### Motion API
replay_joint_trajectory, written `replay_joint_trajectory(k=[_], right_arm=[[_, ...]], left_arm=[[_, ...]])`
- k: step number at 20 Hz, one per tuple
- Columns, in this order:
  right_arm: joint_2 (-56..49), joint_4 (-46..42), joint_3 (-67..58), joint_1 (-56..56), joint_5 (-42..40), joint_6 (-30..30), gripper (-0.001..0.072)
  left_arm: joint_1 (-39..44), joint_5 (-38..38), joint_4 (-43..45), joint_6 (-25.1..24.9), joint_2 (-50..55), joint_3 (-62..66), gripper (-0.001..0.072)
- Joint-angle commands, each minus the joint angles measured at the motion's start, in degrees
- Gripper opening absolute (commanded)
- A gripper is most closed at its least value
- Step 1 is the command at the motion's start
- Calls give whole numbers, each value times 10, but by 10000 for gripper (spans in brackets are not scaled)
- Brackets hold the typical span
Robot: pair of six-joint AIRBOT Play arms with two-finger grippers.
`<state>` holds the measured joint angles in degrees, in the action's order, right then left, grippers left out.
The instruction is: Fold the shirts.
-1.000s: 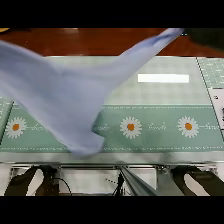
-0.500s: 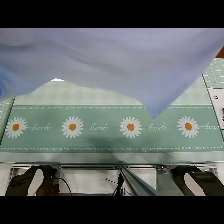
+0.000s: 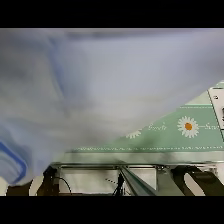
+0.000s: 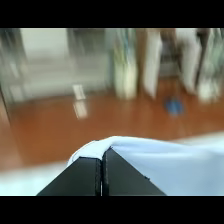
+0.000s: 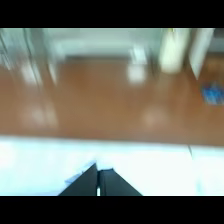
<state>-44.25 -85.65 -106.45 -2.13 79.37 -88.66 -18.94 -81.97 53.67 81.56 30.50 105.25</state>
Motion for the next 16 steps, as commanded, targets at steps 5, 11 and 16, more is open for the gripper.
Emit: replay_joint_trajectory(k=[5,11,16], right_arm=[[-52,-76,0,21,240,28,18],[-275,-58,51,21,127,47,18],[-421,-53,52,18,-65,14,19]], left_arm=[[0,-231,9,61,64,-27,21],[7,-116,7,-17,245,-148,21],[58,17,7,-77,427,-152,22]])
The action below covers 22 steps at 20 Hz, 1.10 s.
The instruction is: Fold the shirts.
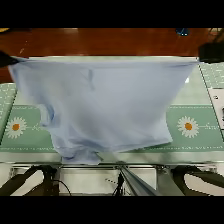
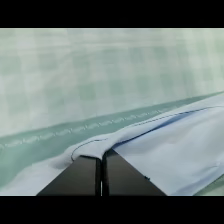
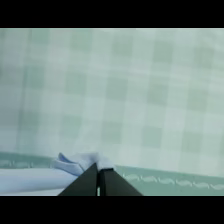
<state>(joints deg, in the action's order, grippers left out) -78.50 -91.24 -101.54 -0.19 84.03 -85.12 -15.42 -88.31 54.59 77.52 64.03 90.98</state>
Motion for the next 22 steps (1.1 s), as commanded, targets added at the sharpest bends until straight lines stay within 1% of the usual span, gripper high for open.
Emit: replay_joint_trajectory(k=[1,5,7,9,10,11,12,13,14,15,16,17,18,20,22], right_arm=[[-99,3,2,-1,-131,-26,19],[-179,5,2,-1,-175,-69,19],[-215,25,2,-1,-169,-70,19],[-238,28,2,-1,-144,-70,20],[-243,28,2,-1,-132,-68,24],[-243,27,2,-1,-123,-63,106],[-239,22,-2,-4,-110,-52,289],[-230,22,-7,-5,-85,-23,454],[-217,23,-14,-9,-54,14,504],[-195,45,-14,-21,-39,11,503],[-173,45,-14,-29,-9,11,502],[-148,20,-14,-36,32,11,502],[-125,-8,-14,-46,51,10,501],[-83,-35,-14,-78,58,9,500],[-44,-2,17,-130,53,9,499]], left_arm=[[33,101,-2,-48,123,-9,22],[59,160,-2,-49,228,-9,22],[68,157,-2,-41,271,-9,23],[76,134,-2,-10,307,-9,31],[79,123,-2,2,319,-9,93],[80,114,-2,3,324,-9,165],[78,106,-1,3,322,-8,256],[72,87,-1,3,318,-2,448],[62,52,7,3,313,10,494],[49,15,30,7,302,22,494],[33,-7,56,31,285,24,493],[15,-8,80,67,262,24,493],[-1,-3,85,86,240,24,493],[-28,-21,92,84,197,14,494],[-49,-57,122,57,151,-43,495]])
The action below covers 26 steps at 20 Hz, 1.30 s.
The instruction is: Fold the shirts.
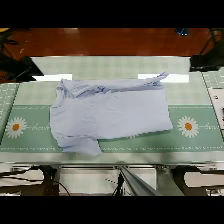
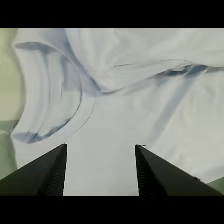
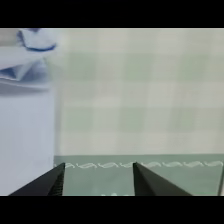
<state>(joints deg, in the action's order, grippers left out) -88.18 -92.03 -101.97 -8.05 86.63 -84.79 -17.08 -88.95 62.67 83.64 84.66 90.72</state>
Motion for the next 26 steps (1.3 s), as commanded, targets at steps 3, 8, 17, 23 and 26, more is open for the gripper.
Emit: replay_joint_trajectory(k=[3,8,17,23,26], right_arm=[[109,141,165,-151,7,42,502],[187,302,431,-250,-91,107,502],[194,317,503,-250,-113,136,501],[194,318,503,-250,-112,136,500],[194,318,503,-250,-108,136,501]], left_arm=[[-83,-36,47,-22,-155,-224,495],[-185,0,29,-76,-268,-517,538],[-143,155,-38,-102,-259,-665,538],[-70,187,-74,-110,-189,-665,518],[-38,193,-92,-110,-160,-665,185]])
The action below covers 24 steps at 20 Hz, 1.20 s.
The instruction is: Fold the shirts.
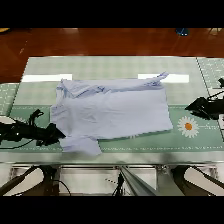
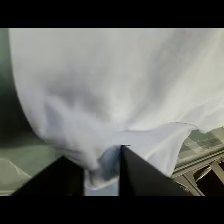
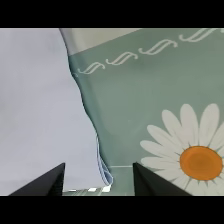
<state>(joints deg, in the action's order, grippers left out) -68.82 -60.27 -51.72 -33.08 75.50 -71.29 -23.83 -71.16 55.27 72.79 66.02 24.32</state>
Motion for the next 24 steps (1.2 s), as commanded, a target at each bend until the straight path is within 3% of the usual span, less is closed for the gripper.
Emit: replay_joint_trajectory(k=[1,6,7,9,16,18,21,22,24], right_arm=[[0,0,1,0,7,1,501],[0,-69,15,-2,25,-11,526],[0,-42,35,0,27,-9,603],[0,7,78,6,19,14,603],[0,45,171,10,-49,14,591],[0,42,180,38,-68,15,534],[-4,40,181,119,-127,-6,533],[-4,34,180,142,-152,-27,461],[-4,33,180,169,-174,-42,233]], left_arm=[[31,15,-18,-6,27,-1,26],[28,0,-18,-17,25,0,23],[28,0,-18,-19,24,0,23],[28,0,-18,-24,24,0,23],[28,0,-18,-32,24,1,23],[28,0,-23,-41,24,3,23],[28,2,-49,-55,24,4,23],[28,2,-55,-63,24,4,23],[28,2,-56,-64,24,6,23]])
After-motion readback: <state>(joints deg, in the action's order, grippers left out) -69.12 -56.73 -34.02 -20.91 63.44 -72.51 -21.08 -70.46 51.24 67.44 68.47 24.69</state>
